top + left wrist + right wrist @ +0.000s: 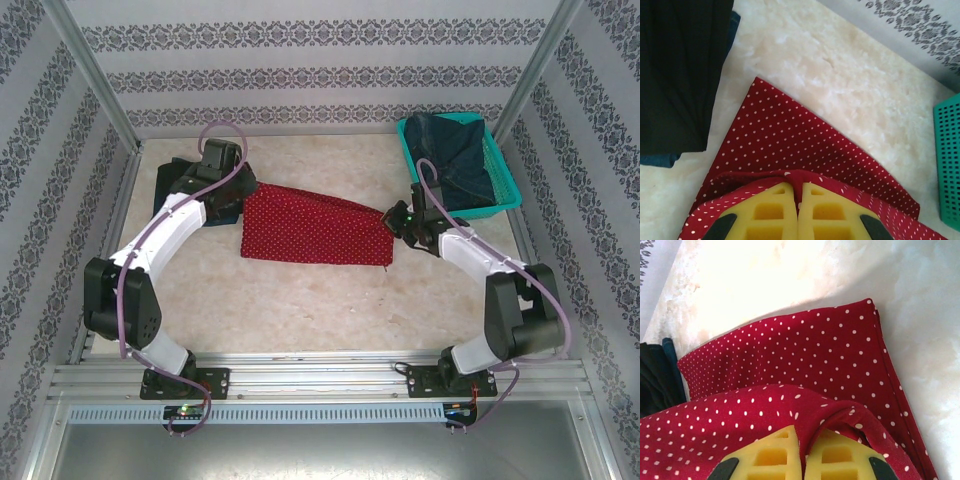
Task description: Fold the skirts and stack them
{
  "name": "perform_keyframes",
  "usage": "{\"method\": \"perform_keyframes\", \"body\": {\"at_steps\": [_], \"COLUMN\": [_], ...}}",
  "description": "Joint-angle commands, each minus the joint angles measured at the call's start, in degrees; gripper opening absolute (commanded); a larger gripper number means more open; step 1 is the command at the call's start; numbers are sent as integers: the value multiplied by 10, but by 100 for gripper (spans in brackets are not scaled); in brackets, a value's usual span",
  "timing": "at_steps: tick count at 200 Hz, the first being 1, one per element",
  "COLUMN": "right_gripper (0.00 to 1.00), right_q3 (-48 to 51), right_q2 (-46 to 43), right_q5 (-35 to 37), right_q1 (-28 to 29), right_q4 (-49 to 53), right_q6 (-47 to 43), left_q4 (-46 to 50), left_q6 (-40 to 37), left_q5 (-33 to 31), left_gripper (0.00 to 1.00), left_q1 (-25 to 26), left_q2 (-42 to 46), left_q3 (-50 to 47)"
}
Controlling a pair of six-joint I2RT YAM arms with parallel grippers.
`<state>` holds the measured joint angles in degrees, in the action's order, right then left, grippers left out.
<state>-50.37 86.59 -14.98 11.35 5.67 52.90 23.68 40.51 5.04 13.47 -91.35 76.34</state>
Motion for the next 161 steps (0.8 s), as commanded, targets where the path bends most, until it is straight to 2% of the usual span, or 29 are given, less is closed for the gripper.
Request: {"method": "perform_keyframes", "body": {"at_steps": [1, 37, 57, 71, 81, 89, 95, 114, 131, 137, 139, 150, 161], "right_gripper": [2, 9, 23, 37, 47, 50, 55, 72, 81, 95, 97, 98, 98], "right_q3": [-27, -61, -92, -107, -115, -119, -118, -102, -80, -69, -66, -49, -46], "right_q2": [27, 93, 133, 155, 167, 170, 168, 144, 112, 100, 95, 81, 77], "right_q5": [-4, 3, -1, -12, -18, -23, -23, 10, 67, 88, 94, 111, 96], "right_q1": [-7, -8, -11, -14, -17, -18, -17, -8, 8, 14, 16, 25, 30], "right_q4": [-13, -21, -37, -75, -104, -126, -143, -163, -132, -124, -123, -117, -119], "right_q6": [-15, -7, 1, 13, 20, 28, 34, 33, 14, 9, 7, 1, -14], "left_q4": [9, 22, 44, 55, 85, 116, 132, 118, 84, 74, 70, 56, 53], "left_q6": [-2, -10, -11, -11, -9, -8, -6, 1, 10, 13, 13, 13, 13], "left_q5": [-22, -21, -11, 11, 21, 23, 27, 40, 54, 62, 64, 84, 106], "left_gripper": [0, 0, 0, 7, 18, 39, 50, 77, 89, 91, 92, 96, 100], "left_q1": [-14, -27, -31, -33, -33, -34, -34, -32, -31, -31, -30, -28, -24], "left_q2": [-20, -108, -183, -237, -273, -294, -301, -284, -248, -232, -228, -211, -202], "left_q3": [14, 75, 137, 191, 245, 285, 305, 296, 246, 227, 220, 192, 173]}}
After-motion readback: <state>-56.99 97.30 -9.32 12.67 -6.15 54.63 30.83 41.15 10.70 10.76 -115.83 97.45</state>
